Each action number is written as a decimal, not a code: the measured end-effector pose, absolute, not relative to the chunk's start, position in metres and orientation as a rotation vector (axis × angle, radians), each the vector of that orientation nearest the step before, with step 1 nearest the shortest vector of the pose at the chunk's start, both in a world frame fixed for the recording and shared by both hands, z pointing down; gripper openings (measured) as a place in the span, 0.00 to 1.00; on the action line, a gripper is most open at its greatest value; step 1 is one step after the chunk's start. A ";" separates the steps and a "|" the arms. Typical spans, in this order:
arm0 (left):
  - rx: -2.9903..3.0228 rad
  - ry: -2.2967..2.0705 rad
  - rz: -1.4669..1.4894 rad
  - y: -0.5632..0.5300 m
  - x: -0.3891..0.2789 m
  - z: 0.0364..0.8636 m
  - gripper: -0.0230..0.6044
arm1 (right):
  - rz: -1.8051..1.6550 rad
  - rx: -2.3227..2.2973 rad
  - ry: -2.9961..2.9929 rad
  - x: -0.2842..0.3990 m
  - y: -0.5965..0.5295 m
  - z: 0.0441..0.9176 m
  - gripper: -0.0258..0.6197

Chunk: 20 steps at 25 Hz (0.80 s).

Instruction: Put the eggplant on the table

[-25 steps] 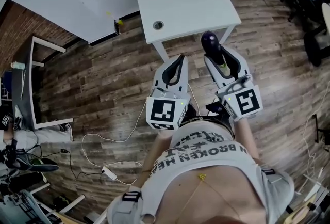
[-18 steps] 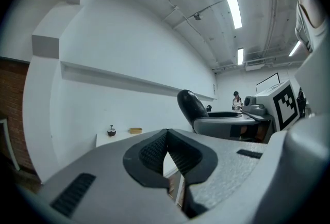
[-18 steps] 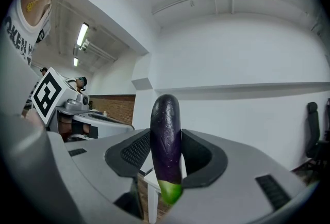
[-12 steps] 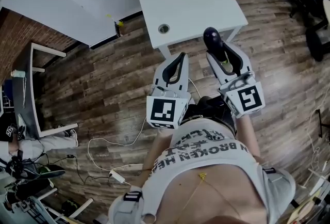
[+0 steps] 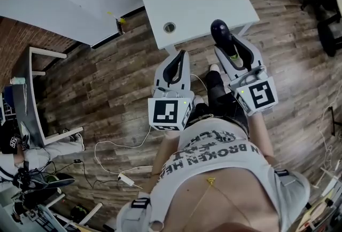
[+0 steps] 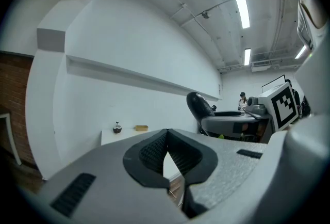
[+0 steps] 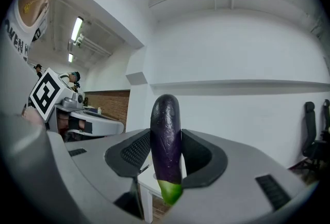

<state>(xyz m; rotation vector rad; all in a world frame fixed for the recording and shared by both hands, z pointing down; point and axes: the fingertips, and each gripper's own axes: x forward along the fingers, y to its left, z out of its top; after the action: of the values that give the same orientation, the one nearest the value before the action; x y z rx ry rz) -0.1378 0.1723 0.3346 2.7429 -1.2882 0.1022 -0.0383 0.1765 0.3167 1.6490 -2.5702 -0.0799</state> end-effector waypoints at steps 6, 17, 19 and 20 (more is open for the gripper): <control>2.736 -1.308 0.104 0.124 -0.113 0.332 0.05 | -0.077 1.618 -2.605 -0.020 0.128 0.315 0.33; 2.759 -1.309 0.120 0.039 -0.039 0.318 0.05 | -0.094 1.521 -2.676 0.031 0.040 0.304 0.33; 2.755 -1.323 0.121 0.026 -0.028 0.316 0.05 | -0.095 1.511 -2.692 0.040 0.028 0.300 0.33; 2.753 -1.333 0.120 0.020 -0.022 0.314 0.05 | -0.087 1.512 -2.703 0.046 0.022 0.299 0.33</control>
<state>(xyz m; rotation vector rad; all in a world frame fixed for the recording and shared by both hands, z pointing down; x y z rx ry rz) -0.0221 0.0201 0.3139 2.7533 -1.3327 0.1198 0.0458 0.0224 0.2986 1.5120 -2.7026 -0.0870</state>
